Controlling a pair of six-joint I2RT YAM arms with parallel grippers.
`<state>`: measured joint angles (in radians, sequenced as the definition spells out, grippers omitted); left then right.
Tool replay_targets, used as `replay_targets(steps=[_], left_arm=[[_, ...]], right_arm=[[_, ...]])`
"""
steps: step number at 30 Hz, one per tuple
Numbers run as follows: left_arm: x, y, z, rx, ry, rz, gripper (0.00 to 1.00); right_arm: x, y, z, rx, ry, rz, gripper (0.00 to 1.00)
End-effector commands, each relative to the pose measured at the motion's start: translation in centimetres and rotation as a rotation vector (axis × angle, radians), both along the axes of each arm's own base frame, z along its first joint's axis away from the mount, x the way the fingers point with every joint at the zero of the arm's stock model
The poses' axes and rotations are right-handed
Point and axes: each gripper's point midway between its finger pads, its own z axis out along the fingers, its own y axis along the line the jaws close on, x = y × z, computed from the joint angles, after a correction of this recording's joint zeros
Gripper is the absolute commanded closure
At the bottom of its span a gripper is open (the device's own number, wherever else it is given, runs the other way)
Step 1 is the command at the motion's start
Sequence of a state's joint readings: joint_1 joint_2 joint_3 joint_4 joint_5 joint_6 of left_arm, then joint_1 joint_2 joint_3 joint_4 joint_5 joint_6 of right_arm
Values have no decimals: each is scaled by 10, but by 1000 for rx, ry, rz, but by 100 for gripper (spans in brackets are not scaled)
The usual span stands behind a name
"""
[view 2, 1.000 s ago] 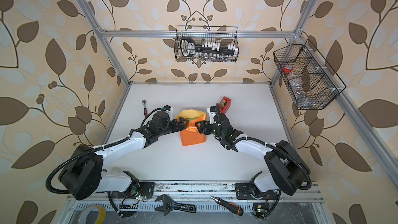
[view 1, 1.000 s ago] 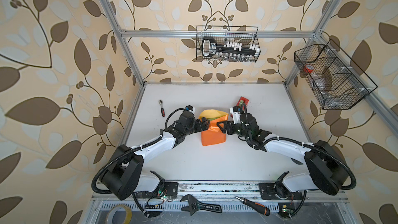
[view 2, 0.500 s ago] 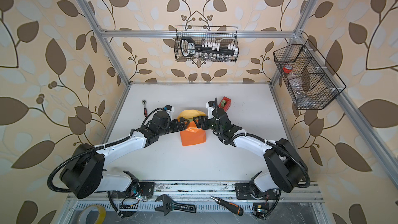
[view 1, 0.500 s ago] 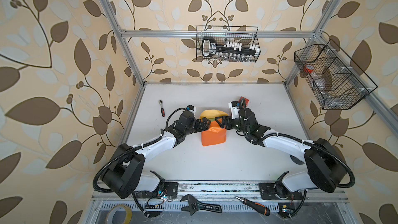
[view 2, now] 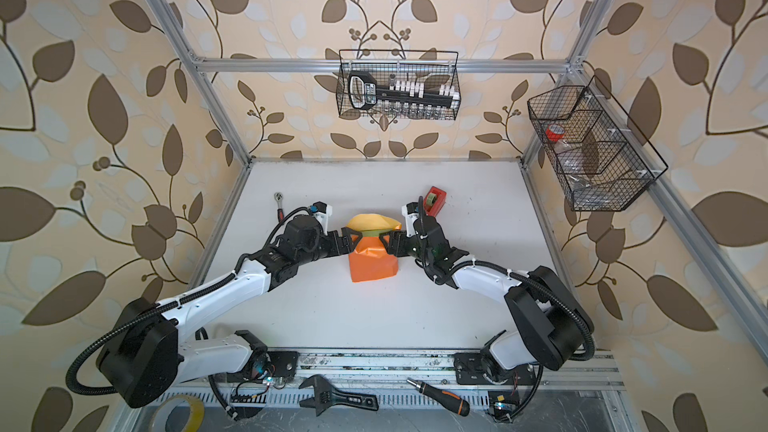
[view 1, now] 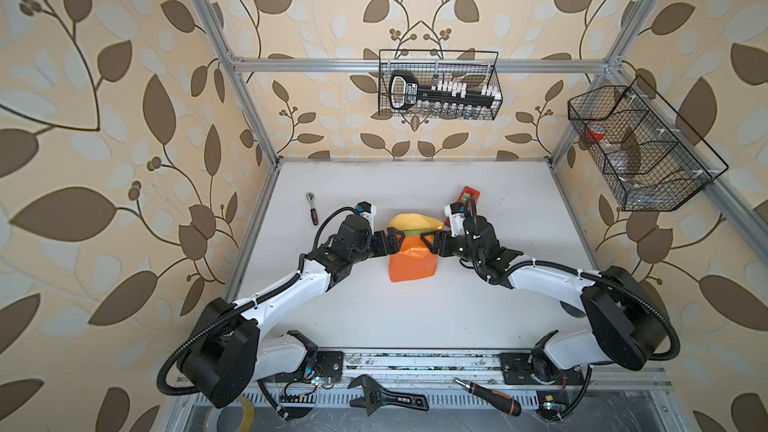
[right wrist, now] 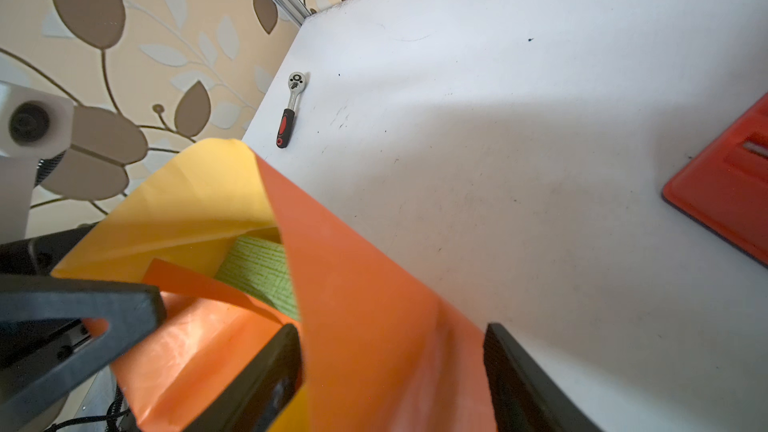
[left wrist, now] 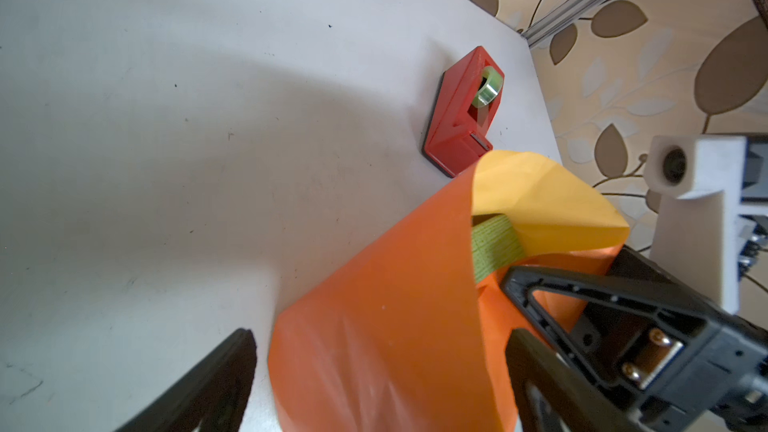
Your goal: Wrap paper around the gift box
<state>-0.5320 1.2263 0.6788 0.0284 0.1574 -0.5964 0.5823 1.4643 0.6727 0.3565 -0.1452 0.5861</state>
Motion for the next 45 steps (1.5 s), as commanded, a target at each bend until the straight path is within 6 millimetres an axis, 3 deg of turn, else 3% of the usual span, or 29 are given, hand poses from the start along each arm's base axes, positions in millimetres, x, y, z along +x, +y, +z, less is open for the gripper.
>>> replay_targets(steps=[1, 7, 11, 16, 20, 36, 45], left_arm=[[-3, 8, -7, 91, -8, 1, 13], [2, 9, -11, 178, -15, -3, 29], [2, 6, -12, 185, -18, -19, 30], [7, 7, 0, 179, -45, 2, 27], [14, 9, 12, 211, -75, 24, 31], [19, 2, 7, 385, -111, 18, 75], [22, -3, 4, 426, -120, 9, 88]], right_arm=[[-10, -14, -26, -89, 54, -22, 30], [-4, -17, -12, -123, 19, -35, 30], [1, -23, 1, -171, -15, -51, 30], [-3, -29, -9, -234, -3, -55, 35], [-8, -25, -18, -256, 6, -42, 40], [-9, -21, -17, -262, 2, -35, 47], [1, -17, 14, -259, -48, -39, 43]])
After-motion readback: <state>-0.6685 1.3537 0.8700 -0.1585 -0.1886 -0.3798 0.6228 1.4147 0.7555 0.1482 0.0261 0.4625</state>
